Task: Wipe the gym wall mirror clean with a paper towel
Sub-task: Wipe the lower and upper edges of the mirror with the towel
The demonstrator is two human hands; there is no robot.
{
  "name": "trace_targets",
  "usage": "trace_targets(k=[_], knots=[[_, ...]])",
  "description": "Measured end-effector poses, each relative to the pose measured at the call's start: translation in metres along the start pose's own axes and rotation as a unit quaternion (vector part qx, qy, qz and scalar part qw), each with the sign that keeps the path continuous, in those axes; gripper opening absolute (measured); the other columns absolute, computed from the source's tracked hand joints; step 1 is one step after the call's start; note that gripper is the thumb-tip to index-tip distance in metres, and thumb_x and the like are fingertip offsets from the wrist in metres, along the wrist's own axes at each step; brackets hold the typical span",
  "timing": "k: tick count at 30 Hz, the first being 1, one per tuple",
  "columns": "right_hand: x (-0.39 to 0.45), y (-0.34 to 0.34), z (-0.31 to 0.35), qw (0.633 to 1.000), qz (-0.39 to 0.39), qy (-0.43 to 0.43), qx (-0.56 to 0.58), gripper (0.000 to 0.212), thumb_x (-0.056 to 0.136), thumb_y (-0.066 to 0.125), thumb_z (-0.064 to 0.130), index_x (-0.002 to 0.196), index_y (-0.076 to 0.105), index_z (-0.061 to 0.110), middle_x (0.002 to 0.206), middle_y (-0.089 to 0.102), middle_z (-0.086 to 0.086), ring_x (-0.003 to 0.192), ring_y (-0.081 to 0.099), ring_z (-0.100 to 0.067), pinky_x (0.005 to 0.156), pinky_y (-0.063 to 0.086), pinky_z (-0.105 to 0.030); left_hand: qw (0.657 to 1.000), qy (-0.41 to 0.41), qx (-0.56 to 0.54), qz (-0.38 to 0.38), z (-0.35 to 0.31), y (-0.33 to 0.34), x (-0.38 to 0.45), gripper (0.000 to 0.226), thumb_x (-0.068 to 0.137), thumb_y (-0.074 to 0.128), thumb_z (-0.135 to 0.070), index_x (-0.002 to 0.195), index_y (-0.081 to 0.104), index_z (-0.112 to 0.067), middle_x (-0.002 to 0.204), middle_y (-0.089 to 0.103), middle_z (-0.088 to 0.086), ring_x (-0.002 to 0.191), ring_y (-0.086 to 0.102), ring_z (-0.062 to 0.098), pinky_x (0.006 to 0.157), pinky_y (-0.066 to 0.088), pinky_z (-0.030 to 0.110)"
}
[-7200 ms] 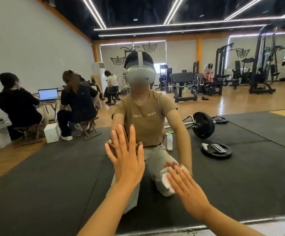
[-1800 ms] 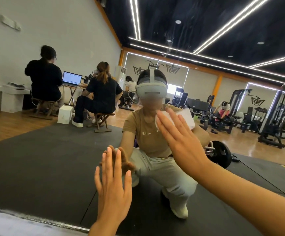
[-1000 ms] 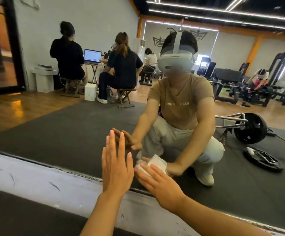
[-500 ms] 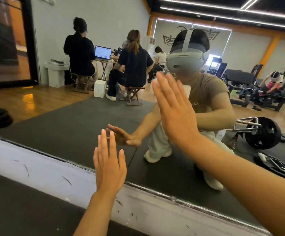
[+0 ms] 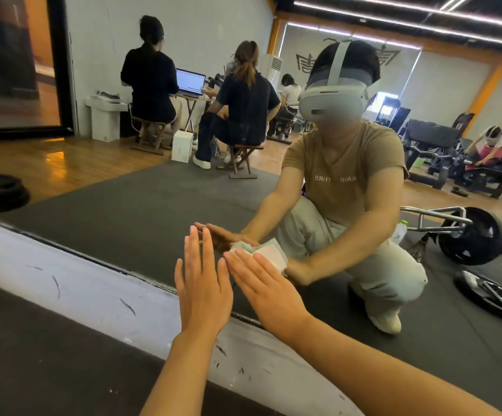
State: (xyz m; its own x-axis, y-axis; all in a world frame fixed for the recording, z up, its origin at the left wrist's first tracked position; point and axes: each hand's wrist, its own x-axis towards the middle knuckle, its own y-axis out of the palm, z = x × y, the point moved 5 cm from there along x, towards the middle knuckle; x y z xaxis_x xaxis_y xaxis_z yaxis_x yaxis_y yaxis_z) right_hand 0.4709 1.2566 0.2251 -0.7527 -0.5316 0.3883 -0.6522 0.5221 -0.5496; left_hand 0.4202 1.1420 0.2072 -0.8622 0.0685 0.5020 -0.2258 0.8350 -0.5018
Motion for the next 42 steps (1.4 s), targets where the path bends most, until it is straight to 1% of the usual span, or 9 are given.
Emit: trace_targets(k=[3,7,14,24,27,33,37,39,42], knots=[[0.006,-0.010,-0.015,0.999,-0.027,-0.028,0.022,0.086,0.081,0.067,0.012,0.154,0.022,0.006,0.162,0.020,-0.009,0.152,0.004,-0.030,0.123,0.002,-0.042,1.000,-0.007,-0.009,0.016,-0.001,0.002,-0.002,0.058,0.104,0.017,-0.040,0.152,-0.015,-0.036,0.159,-0.026,-0.017,0.151,-0.017,0.005,0.124,-0.001,0.039],[0.035,-0.062,-0.079,0.990,-0.129,0.040,0.035,0.060,0.086,0.036,-0.003,0.145,0.046,-0.001,0.154,0.041,-0.018,0.144,0.035,-0.036,0.119,0.021,-0.046,1.000,-0.011,-0.012,0.016,0.002,0.005,-0.001,0.060,0.106,0.020,-0.035,0.153,-0.016,-0.036,0.159,-0.030,-0.018,0.151,-0.018,0.004,0.124,-0.001,0.039],[0.070,-0.094,-0.129,0.944,-0.221,0.221,0.106,0.059,0.096,0.046,-0.002,0.152,0.030,-0.004,0.161,0.025,-0.021,0.151,0.018,-0.036,0.125,0.011,-0.047,0.999,0.014,-0.029,-0.026,0.006,0.015,0.001,0.055,0.105,0.007,-0.044,0.149,-0.025,-0.046,0.158,-0.032,-0.023,0.150,-0.018,0.003,0.121,-0.003,0.033],[-0.010,-0.001,-0.016,0.995,-0.058,0.052,0.069,0.072,0.087,0.033,0.006,0.156,0.014,0.004,0.166,-0.001,-0.013,0.154,-0.001,-0.028,0.125,0.003,-0.042,0.999,0.006,-0.052,0.011,0.000,0.008,-0.001,0.057,0.105,0.018,-0.036,0.152,-0.015,-0.038,0.157,-0.030,-0.021,0.151,-0.015,0.004,0.125,0.005,0.036],[-0.047,0.017,0.005,0.999,0.009,0.015,0.047,0.087,0.080,0.059,0.008,0.157,0.017,0.007,0.166,0.001,-0.011,0.154,-0.004,-0.027,0.125,-0.005,-0.041,0.999,-0.007,-0.032,0.035,-0.006,0.004,-0.003,0.060,0.108,0.025,-0.030,0.148,-0.018,-0.039,0.154,-0.031,-0.019,0.154,-0.007,0.012,0.126,0.010,0.040],[-0.097,0.017,-0.001,0.991,0.123,-0.022,0.039,0.109,0.056,0.094,0.015,0.151,0.040,0.013,0.158,0.035,-0.007,0.152,0.013,-0.026,0.117,0.012,-0.041,0.994,0.017,0.033,0.102,-0.020,0.010,-0.025,0.061,0.108,0.024,-0.032,0.146,-0.024,-0.035,0.155,-0.037,-0.012,0.151,-0.021,0.012,0.126,0.004,0.038],[-0.096,-0.018,-0.050,0.998,0.037,-0.037,0.017,0.069,0.081,0.067,0.007,0.146,0.043,0.004,0.150,0.048,-0.014,0.141,0.041,-0.031,0.124,0.007,-0.040,0.988,0.066,0.055,0.129,-0.035,0.024,-0.039,0.065,0.108,0.026,-0.034,0.147,-0.025,-0.034,0.149,-0.046,-0.012,0.144,-0.034,0.009,0.125,-0.003,0.036],[-0.097,-0.036,-0.085,1.000,-0.006,-0.011,0.006,0.057,0.089,0.038,0.002,0.146,0.041,-0.001,0.150,0.047,-0.018,0.140,0.040,-0.034,0.123,0.006,-0.041,0.986,0.095,0.056,0.124,-0.042,0.031,-0.044,0.065,0.108,0.027,-0.035,0.150,-0.022,-0.034,0.151,-0.044,-0.012,0.143,-0.037,0.007,0.123,-0.008,0.034],[-0.109,-0.058,-0.139,0.994,-0.072,0.086,0.011,0.058,0.093,0.036,-0.001,0.150,0.033,-0.001,0.158,0.029,-0.018,0.147,0.023,-0.035,0.125,0.007,-0.043,0.982,0.146,0.057,0.102,-0.053,0.045,-0.050,0.062,0.106,0.021,-0.040,0.154,-0.017,-0.034,0.159,-0.034,-0.008,0.148,-0.028,0.010,0.121,-0.009,0.035]])
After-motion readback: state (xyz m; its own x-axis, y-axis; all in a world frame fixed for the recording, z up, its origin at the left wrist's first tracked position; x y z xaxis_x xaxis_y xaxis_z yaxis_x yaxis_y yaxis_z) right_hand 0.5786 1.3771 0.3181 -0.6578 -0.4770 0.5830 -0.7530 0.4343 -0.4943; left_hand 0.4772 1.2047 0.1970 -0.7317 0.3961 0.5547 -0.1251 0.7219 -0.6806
